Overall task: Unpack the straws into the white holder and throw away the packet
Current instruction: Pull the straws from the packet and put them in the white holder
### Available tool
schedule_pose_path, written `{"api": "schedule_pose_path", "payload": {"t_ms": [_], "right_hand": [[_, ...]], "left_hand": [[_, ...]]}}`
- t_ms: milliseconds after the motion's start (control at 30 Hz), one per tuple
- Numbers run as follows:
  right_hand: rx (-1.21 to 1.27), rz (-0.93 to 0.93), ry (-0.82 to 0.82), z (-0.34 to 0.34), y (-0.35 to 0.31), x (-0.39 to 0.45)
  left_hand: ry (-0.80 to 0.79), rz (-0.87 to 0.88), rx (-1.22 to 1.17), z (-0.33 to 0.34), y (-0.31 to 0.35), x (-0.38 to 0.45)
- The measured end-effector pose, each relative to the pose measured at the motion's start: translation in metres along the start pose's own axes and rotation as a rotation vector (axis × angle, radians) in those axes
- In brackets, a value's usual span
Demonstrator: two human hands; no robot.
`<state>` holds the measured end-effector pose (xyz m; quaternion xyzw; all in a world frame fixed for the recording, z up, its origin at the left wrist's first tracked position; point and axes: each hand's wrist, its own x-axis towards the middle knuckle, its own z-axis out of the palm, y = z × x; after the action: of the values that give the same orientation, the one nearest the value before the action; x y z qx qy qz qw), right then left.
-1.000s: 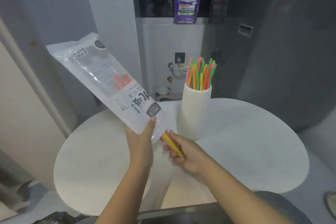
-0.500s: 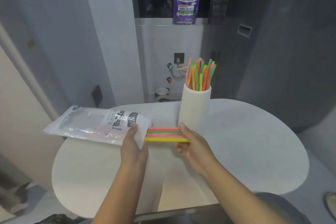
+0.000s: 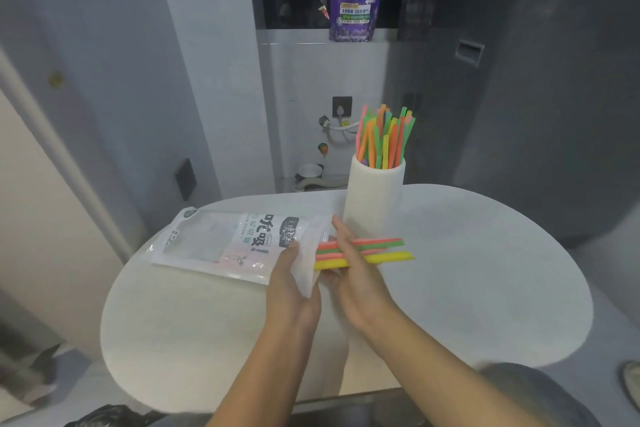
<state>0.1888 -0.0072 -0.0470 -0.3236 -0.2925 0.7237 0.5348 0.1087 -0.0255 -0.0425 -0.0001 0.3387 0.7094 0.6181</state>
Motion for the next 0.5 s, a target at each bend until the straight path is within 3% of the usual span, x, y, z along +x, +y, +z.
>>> {"api": "schedule_pose_path", "payload": {"t_ms": [167, 333, 500], "right_hand": [[-0.118, -0.151, 0.201, -0.007, -0.010, 0.000], [-0.229, -0.302, 0.176, -0.004, -0.036, -0.008], [-0.084, -0.436, 0.187, 0.001, -0.062, -0.004]], "left_hand": [[0.023, -0.021, -0.001, -0.006, 0.005, 0.009], [0.073, 0.003, 0.071, -0.014, 0.018, 0.024], [0.116, 0.011, 0.113, -0.023, 0.019, 0.030]]}}
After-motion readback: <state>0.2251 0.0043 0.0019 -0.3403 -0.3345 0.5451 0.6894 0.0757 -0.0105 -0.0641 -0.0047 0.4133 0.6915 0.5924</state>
